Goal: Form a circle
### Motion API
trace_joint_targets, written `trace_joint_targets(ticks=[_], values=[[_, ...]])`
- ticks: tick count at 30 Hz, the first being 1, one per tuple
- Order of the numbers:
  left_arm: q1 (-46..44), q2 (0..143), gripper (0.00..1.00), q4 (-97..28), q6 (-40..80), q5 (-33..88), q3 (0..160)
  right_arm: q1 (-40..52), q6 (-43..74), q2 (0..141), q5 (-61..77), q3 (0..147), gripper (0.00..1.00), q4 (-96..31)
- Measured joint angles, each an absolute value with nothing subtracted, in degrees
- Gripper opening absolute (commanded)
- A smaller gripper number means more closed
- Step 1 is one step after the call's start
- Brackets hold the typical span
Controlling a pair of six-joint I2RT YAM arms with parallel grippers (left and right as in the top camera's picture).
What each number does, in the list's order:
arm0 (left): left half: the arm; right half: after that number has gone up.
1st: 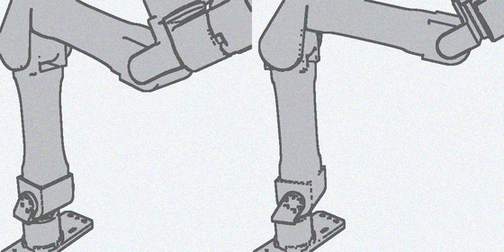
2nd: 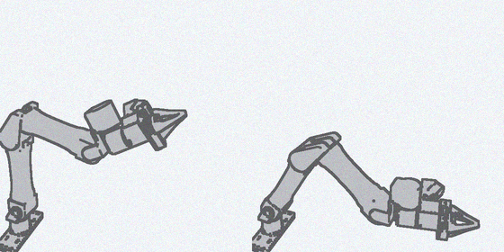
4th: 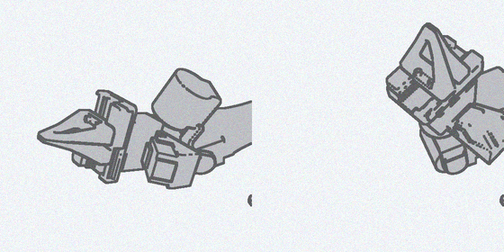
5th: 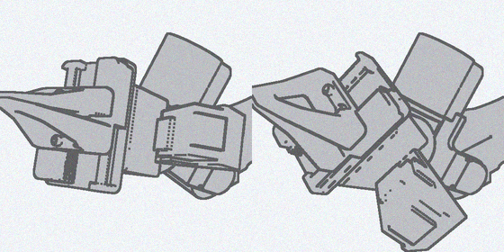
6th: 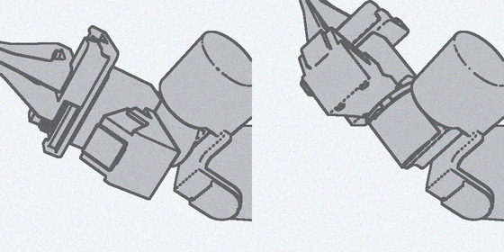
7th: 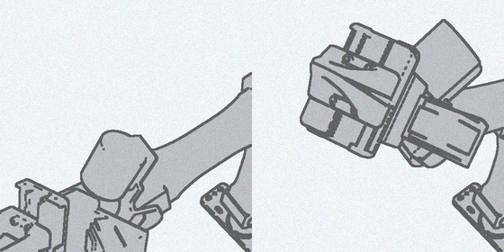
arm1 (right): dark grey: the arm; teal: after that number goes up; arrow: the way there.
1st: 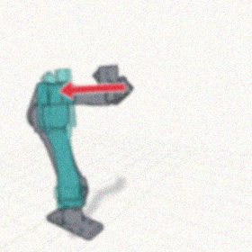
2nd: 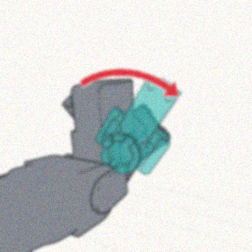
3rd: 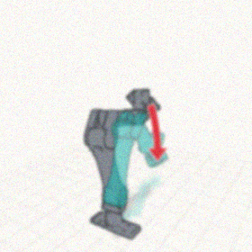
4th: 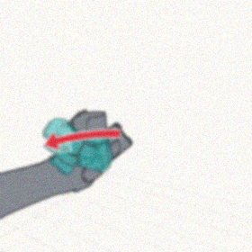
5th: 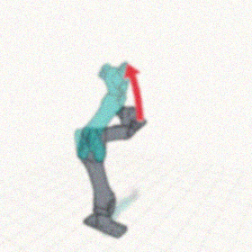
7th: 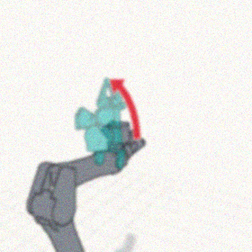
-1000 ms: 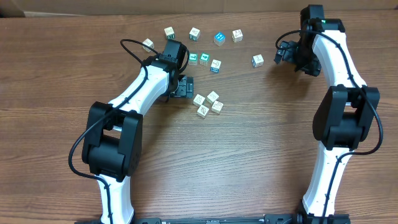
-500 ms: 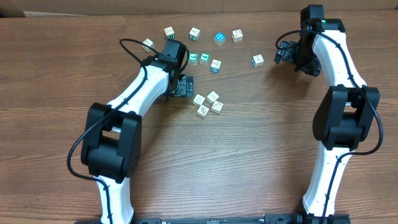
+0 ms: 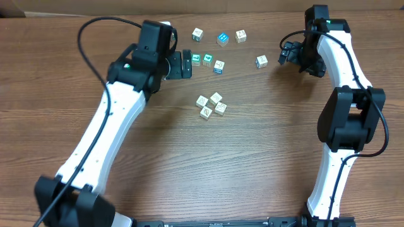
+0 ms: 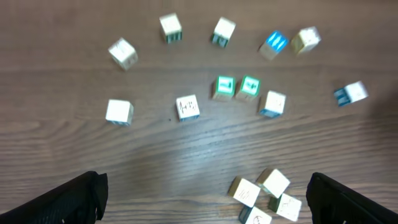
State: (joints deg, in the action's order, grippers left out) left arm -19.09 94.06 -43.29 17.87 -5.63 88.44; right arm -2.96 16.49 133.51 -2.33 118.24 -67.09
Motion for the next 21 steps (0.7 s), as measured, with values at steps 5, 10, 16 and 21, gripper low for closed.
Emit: trace_joint_targets(ticks=[5, 10, 16, 21], values=[[-19.09, 89.91, 1.00, -45.06, 15.92, -7.88, 88.44, -2.96, 16.49, 133.51, -2.31, 118.24, 1.00, -67.13], [-19.09, 87.68, 0.99, -45.08, 14.85, -8.91, 87.92, -2.96, 16.49, 133.51, -2.33, 118.24, 1.00, -67.11], [-19.09, 85.58, 0.99, -42.37, 14.76, -9.30, 79.15, -2.96, 16.49, 133.51, -2.33, 118.24, 1.00, -67.07], [-19.09, 82.74, 1.00, -25.80, 14.61, -9.37, 62.37, -2.96, 16.45, 133.51, -2.33, 118.24, 1.00, -67.13]])
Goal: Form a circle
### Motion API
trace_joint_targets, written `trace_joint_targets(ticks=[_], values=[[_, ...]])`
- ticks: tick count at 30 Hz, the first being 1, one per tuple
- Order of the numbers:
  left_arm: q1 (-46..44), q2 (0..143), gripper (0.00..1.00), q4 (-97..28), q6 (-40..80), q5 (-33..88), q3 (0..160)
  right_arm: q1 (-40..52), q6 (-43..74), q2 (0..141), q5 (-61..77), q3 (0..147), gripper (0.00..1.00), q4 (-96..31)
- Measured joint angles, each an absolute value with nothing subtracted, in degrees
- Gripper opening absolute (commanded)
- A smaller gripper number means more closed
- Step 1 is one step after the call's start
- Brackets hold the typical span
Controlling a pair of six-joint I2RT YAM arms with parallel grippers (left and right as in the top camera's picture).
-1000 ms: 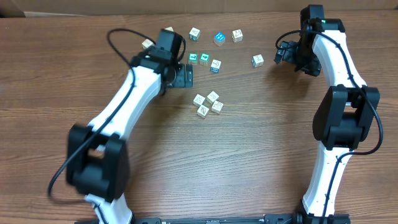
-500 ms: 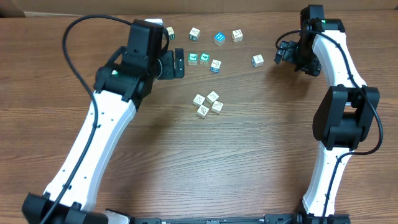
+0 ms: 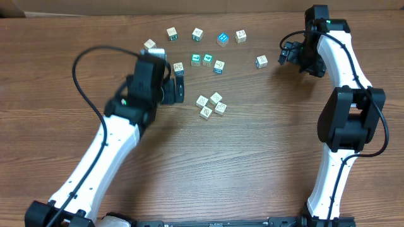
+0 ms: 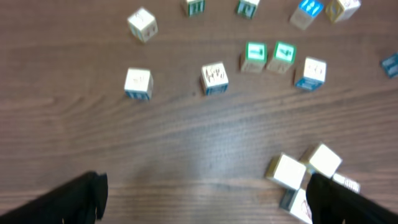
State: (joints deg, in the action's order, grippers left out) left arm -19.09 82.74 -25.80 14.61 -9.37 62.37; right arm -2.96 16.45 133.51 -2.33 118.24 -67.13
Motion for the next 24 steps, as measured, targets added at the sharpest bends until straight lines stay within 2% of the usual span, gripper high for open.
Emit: trace_joint_targets(ticks=[12, 16, 24], values=[[-19.09, 68.01, 0.99, 19.07, 8.03, -7.40, 29.04, -2.96, 16.49, 133.51, -2.33, 118.26, 1.00, -67.09], [-19.09, 63.61, 1.00, 27.42, 6.28, -6.63, 20.32, -2.96, 16.49, 133.51, -2.33, 118.24, 1.00, -67.11], [-19.09, 53.28, 0.99, 35.62, 5.48, -6.46, 7.77, -2.96, 16.49, 133.51, -2.33, 118.24, 1.00, -67.07]])
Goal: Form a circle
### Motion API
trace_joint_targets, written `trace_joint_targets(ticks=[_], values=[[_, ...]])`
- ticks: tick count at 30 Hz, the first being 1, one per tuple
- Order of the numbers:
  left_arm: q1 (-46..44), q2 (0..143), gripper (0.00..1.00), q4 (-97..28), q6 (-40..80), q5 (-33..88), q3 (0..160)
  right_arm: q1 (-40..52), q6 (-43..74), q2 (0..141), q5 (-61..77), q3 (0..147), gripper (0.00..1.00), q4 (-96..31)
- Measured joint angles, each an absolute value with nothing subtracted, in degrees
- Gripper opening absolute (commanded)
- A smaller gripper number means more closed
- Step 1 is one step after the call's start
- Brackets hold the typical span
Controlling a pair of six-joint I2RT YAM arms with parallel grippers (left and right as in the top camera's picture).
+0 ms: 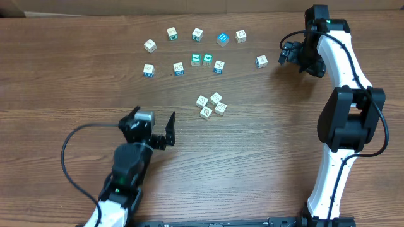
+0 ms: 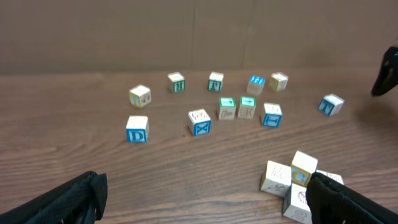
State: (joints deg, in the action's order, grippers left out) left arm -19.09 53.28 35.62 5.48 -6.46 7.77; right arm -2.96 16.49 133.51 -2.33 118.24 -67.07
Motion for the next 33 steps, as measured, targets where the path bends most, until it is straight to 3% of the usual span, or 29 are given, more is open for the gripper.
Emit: trace_joint_targets(ticks=[11, 25, 33], values=[[-19.09, 40.32, 0.99, 34.28, 5.63, -7.66, 0.51, -2.96, 16.51, 133.51, -2.33, 118.24, 1.00, -67.09], [-19.07, 14.59, 0.99, 3.75, 5.80, -9.96, 0.49, -2.96, 16.49, 133.51, -2.33, 118.24, 1.00, -67.13], [-17.08, 1.80, 0.99, -3.29, 5.78, -10.35, 0.47, -2.96, 16.51, 133.51, -2.33, 118.24, 1.00, -67.07]])
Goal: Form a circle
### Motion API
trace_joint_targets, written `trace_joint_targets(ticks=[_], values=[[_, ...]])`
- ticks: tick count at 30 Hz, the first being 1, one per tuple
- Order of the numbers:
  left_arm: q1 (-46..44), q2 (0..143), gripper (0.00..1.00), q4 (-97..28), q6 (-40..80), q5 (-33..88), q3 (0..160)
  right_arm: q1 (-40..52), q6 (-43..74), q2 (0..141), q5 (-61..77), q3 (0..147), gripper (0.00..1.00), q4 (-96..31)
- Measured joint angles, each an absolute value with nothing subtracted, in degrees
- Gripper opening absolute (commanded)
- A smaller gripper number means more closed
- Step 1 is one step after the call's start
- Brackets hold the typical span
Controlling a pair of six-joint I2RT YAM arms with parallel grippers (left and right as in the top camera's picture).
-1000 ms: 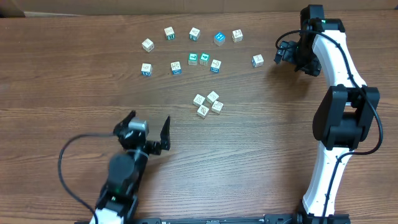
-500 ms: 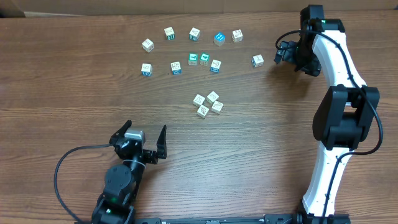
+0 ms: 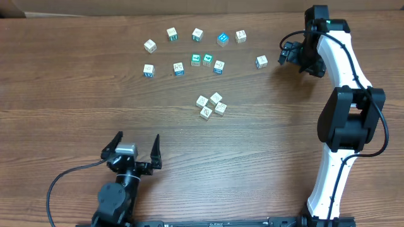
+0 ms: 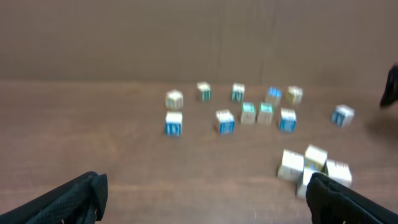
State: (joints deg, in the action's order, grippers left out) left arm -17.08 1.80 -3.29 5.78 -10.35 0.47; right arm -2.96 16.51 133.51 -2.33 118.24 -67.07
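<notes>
Small lettered cube blocks lie at the far side of the table. One loose arc runs from a block at the left (image 3: 149,45) to a lone block (image 3: 261,61) at the right. Below the arc is a short row (image 3: 207,60), also seen in the left wrist view (image 4: 257,112). A tight cluster of cubes (image 3: 211,104) sits nearer the middle, and the left wrist view shows it too (image 4: 314,165). My left gripper (image 3: 134,146) is low at the front, far from every block, open and empty, its fingers (image 4: 74,196) spread wide. My right gripper (image 3: 287,53) hovers just right of the lone block.
The wooden table (image 3: 265,157) stretches between the cluster and my left arm. A brown wall backs the table's far edge (image 4: 199,37). My right arm's white links (image 3: 344,107) stand along the right side.
My left gripper has drawn back further toward the table's front edge and sits lower, still open. The blocks and the right arm have not moved.
My left gripper was open at the back, over the row of blocks. It was then a little nearer, above the cluster's left. Later it was well back toward the front, and now it is at the front edge. No block changed place; the right arm stayed still.
</notes>
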Motion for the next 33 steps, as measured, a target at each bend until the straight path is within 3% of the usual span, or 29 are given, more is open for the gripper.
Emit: trace_joint_targets(ticks=[33], values=[[-14.85, 0.91, 0.99, -3.46, 5.54, -10.33, 0.47, -2.96, 16.49, 133.51, -2.35, 118.24, 1.00, -67.07]])
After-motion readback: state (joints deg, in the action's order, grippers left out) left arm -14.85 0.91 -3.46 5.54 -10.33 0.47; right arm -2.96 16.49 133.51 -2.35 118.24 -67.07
